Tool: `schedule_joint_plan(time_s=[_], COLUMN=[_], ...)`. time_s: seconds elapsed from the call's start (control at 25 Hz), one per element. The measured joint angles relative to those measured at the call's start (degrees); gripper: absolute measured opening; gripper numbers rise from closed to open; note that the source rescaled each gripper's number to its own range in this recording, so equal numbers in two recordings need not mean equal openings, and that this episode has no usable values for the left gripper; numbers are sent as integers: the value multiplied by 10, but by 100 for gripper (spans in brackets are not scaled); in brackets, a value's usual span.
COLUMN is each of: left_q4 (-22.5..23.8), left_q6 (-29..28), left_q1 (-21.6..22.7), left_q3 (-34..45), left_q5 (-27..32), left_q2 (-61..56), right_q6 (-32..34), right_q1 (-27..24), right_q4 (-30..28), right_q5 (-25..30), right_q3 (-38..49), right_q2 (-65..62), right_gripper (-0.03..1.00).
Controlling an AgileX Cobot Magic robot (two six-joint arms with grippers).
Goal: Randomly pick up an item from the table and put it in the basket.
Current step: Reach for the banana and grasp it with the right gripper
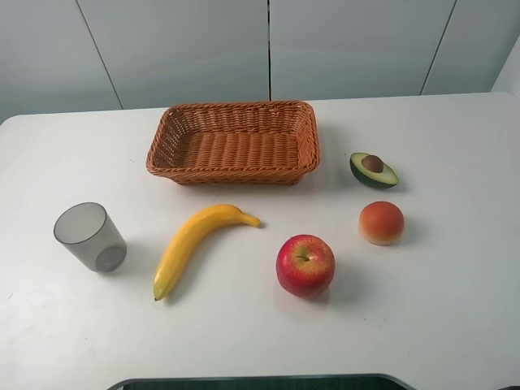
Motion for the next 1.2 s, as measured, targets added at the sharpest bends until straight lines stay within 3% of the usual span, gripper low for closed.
schedule_joint_plan(time_s=[1.2], left_q4=[0], left_q6=[0], left_q1=[0], left_q3=[0], left_q5=[0], left_q2=[0], right_q6=[0], right_q1=[0], right_q4=[0], right_q5=[0], right_q3=[0], right_q2=[0], right_gripper=[100])
